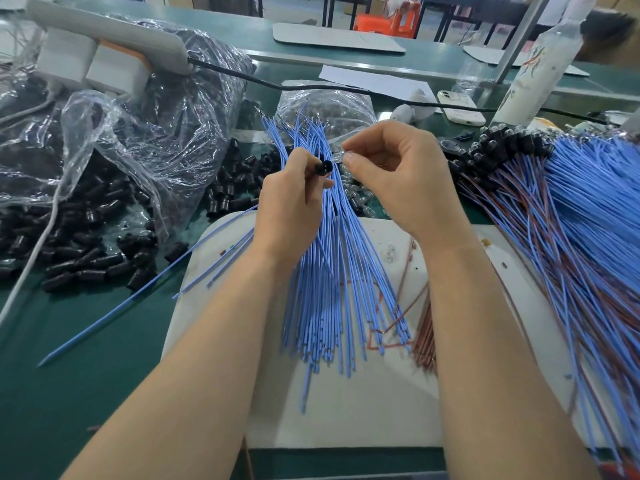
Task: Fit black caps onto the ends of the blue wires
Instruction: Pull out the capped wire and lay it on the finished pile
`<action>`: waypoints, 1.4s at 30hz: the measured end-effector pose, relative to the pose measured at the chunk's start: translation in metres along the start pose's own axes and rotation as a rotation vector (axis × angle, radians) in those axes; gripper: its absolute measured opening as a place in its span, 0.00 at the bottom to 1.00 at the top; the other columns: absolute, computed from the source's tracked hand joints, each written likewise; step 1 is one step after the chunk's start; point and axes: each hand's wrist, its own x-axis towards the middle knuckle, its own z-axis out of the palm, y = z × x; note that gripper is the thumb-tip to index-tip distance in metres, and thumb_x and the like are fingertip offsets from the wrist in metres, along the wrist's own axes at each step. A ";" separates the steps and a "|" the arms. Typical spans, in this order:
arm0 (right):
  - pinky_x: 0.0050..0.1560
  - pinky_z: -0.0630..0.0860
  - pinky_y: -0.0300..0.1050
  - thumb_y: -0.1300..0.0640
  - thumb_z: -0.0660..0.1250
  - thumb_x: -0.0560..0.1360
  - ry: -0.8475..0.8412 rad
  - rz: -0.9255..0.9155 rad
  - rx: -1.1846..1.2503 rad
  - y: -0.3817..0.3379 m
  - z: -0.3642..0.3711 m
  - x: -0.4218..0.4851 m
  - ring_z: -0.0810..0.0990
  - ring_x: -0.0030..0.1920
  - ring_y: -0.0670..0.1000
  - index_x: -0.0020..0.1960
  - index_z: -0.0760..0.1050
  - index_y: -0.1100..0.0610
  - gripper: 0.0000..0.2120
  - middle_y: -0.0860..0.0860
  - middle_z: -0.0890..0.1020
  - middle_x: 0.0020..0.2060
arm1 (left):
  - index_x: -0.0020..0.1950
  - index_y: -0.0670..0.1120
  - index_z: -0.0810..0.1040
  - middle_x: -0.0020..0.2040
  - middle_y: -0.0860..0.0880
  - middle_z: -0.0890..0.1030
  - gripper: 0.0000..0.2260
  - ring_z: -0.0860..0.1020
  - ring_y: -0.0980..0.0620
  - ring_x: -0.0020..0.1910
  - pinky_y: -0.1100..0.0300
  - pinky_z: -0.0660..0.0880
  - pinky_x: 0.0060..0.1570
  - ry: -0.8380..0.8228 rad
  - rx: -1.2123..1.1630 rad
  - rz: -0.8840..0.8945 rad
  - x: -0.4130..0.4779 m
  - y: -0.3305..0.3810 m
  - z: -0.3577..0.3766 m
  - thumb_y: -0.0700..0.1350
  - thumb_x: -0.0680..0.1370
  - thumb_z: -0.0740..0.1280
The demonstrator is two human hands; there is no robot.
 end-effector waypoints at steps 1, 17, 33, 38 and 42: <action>0.46 0.77 0.34 0.63 0.69 0.74 -0.002 0.000 -0.004 -0.001 0.000 0.000 0.80 0.39 0.40 0.46 0.80 0.55 0.05 0.45 0.82 0.38 | 0.49 0.42 0.72 0.39 0.52 0.81 0.02 0.80 0.64 0.42 0.61 0.77 0.44 0.005 -0.004 0.003 0.000 0.000 0.000 0.37 0.80 0.61; 0.49 0.77 0.38 0.62 0.69 0.74 0.008 -0.016 -0.252 -0.001 0.008 0.000 0.81 0.41 0.45 0.47 0.82 0.56 0.04 0.49 0.83 0.39 | 0.48 0.41 0.74 0.38 0.44 0.81 0.04 0.79 0.41 0.41 0.44 0.75 0.41 -0.022 0.184 0.047 -0.002 0.001 -0.002 0.40 0.78 0.61; 0.45 0.74 0.29 0.62 0.70 0.74 -0.016 0.067 -0.190 0.020 0.001 0.002 0.79 0.38 0.38 0.48 0.83 0.55 0.05 0.43 0.81 0.36 | 0.54 0.43 0.81 0.43 0.47 0.83 0.07 0.80 0.46 0.43 0.49 0.76 0.47 -0.125 0.152 0.158 -0.003 0.003 -0.007 0.42 0.77 0.68; 0.45 0.74 0.29 0.61 0.71 0.74 -0.029 0.080 -0.204 0.023 -0.002 0.002 0.79 0.39 0.39 0.49 0.83 0.55 0.06 0.45 0.82 0.38 | 0.54 0.44 0.81 0.42 0.47 0.83 0.07 0.79 0.46 0.42 0.49 0.76 0.47 -0.177 0.202 0.167 -0.001 0.005 -0.008 0.42 0.77 0.67; 0.45 0.74 0.28 0.61 0.71 0.73 -0.040 0.088 -0.209 0.025 -0.003 0.002 0.80 0.40 0.39 0.49 0.83 0.54 0.06 0.43 0.82 0.37 | 0.54 0.45 0.81 0.42 0.47 0.82 0.07 0.78 0.46 0.41 0.49 0.75 0.48 -0.201 0.209 0.148 -0.001 0.006 -0.008 0.43 0.77 0.67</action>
